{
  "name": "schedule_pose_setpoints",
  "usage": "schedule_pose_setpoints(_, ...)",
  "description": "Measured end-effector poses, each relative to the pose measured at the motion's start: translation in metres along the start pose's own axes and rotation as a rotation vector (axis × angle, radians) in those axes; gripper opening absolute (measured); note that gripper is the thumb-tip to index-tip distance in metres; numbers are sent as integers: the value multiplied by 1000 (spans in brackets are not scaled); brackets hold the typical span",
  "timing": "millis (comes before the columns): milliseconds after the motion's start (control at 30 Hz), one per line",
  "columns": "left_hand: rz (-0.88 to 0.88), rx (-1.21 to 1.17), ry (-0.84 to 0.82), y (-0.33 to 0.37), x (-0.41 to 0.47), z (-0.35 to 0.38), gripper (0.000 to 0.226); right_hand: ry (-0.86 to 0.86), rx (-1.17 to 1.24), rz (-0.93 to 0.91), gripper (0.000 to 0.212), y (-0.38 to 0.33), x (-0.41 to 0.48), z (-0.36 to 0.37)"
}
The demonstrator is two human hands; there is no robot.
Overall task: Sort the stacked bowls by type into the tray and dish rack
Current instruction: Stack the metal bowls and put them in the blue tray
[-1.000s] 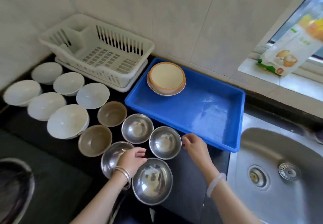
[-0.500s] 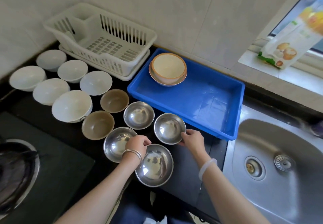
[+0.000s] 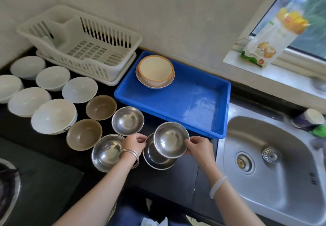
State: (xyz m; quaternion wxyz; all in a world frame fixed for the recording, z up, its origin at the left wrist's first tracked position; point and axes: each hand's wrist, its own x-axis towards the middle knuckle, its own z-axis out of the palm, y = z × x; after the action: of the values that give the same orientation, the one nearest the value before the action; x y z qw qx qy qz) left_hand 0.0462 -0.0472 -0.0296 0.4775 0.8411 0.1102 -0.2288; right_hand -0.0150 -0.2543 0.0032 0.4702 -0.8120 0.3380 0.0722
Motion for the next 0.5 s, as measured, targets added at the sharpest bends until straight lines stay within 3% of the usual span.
schedule_pose_setpoints(200, -204, -271, -67, -9, -3, 3, 24, -5, -20, 17, 17, 5, -8, 10)
schedule_pose_setpoints(500, -302, -375, -150, -5, -7, 5, 34, 2, -36, 34, 12, 13, -10, 23)
